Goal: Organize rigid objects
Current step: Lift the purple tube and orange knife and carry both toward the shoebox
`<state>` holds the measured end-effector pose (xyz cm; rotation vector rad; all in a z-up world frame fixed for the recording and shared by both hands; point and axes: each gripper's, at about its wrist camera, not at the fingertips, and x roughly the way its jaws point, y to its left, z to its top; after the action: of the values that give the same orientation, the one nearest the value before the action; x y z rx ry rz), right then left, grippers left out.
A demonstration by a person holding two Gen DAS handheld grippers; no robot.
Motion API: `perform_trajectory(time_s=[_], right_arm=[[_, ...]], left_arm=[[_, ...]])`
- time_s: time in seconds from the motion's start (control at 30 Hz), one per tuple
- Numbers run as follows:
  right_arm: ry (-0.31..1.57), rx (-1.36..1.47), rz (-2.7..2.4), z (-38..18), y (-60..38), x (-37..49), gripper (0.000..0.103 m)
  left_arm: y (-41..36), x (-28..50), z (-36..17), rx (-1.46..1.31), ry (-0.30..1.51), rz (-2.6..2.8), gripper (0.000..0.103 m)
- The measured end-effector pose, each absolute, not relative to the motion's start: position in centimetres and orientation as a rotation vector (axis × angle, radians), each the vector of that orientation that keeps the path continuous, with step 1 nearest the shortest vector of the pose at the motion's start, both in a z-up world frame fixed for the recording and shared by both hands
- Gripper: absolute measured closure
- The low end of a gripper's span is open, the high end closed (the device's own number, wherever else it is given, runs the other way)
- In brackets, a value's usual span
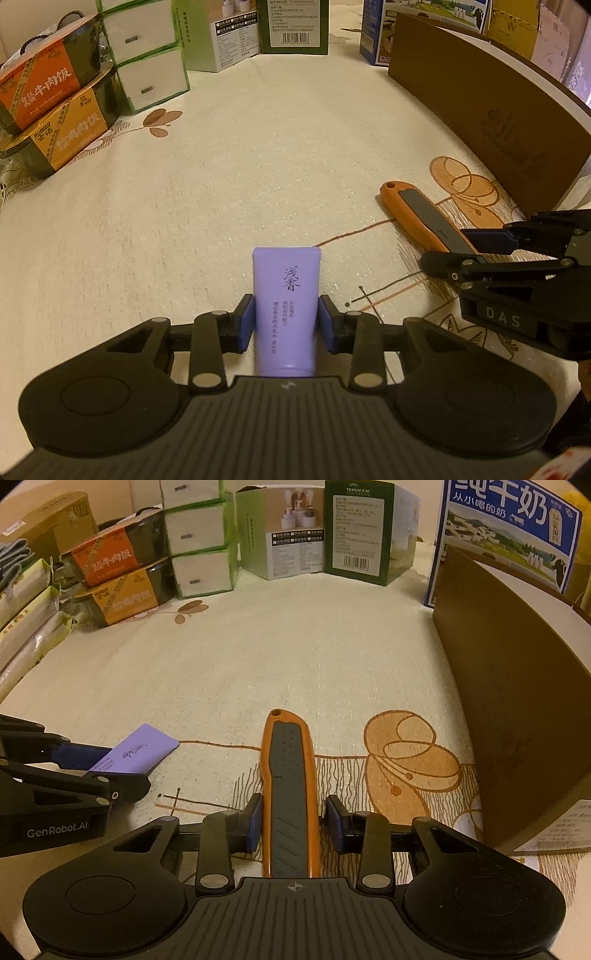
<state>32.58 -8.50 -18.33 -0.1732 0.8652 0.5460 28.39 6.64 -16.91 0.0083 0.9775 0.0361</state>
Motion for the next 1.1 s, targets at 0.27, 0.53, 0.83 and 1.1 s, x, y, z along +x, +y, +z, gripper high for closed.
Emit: perform_trajectory(time_s=[0.27,0.53,0.83,1.1], right_arm=[[0.881,-0.151,0.553,-18.3,-8.9,32.4,0.07],[0.901,-0.128,0.562,-18.1,-9.6,32.1,0.07],[0.928,-0.084,0.565,-17.6,-10.7,31.6,0.071],[0.943,-0.042,0.561,-16.6,-11.9,31.2,0.071]], left_arm=[[6.4,28.2,-16.8,-0.001,0.982,0.029,0.072],[5.8,27.9,-16.6,-0.008,0.99,0.009,0.072],[4.9,27.6,-16.0,-0.013,0.989,-0.019,0.072],[4.4,27.4,-14.8,-0.027,0.97,-0.024,0.072]])
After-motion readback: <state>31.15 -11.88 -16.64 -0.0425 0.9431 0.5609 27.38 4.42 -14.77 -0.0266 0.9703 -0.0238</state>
